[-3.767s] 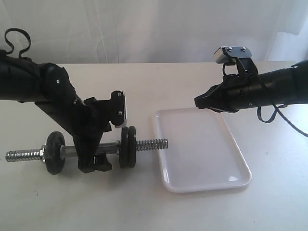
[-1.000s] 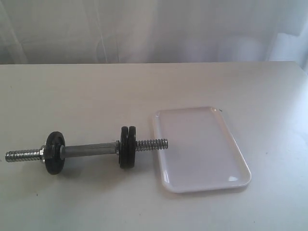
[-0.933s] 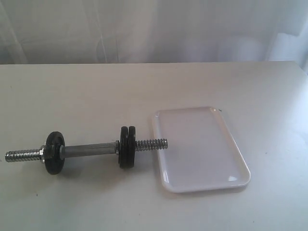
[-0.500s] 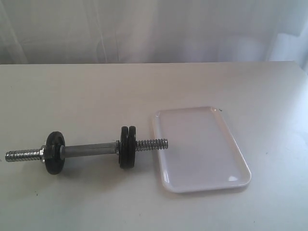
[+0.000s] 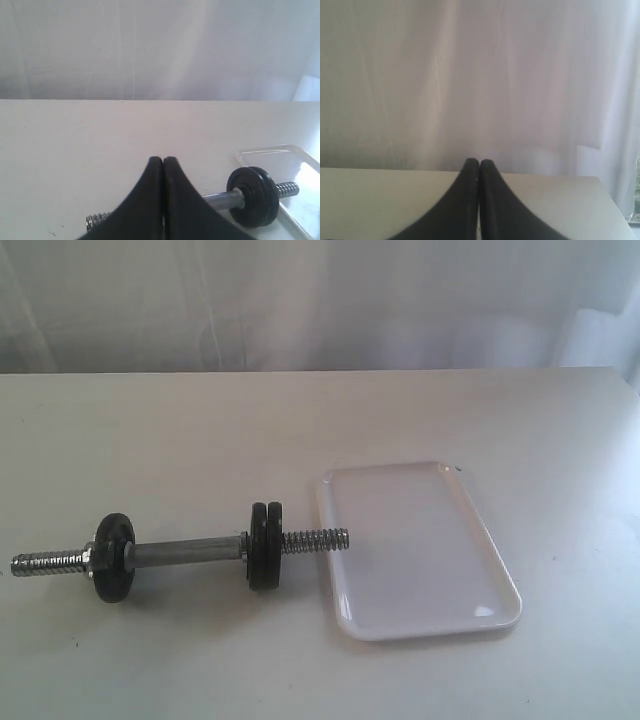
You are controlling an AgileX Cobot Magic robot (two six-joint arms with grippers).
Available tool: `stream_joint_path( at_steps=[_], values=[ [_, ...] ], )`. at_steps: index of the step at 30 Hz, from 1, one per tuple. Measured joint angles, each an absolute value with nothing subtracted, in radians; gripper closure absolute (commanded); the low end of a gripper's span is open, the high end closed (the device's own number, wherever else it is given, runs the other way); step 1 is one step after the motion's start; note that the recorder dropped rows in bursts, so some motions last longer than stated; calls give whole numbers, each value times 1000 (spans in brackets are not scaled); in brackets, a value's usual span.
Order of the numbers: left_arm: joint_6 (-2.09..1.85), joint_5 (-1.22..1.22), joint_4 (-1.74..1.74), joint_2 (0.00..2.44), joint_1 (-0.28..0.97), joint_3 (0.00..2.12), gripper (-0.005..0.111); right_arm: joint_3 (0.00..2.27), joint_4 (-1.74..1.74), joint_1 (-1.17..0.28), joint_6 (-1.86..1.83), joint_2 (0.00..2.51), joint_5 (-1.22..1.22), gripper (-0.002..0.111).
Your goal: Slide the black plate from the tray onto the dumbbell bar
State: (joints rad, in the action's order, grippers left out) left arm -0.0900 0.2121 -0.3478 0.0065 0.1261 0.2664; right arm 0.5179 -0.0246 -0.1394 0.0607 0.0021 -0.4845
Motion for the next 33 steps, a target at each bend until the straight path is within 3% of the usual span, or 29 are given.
stream_joint_path(
  at_steps=[10, 19, 33],
  values=[
    [-110, 58, -334, 5, 126, 14, 107, 280, -24, -139, 70, 4, -272, 108],
    [-110, 97, -281, 5, 126, 3, 107, 20, 0, -139, 55, 4, -179, 108],
    [-108, 146, -306, 5, 126, 3, 107, 5, 0, -139, 59, 4, -168, 108]
  ],
)
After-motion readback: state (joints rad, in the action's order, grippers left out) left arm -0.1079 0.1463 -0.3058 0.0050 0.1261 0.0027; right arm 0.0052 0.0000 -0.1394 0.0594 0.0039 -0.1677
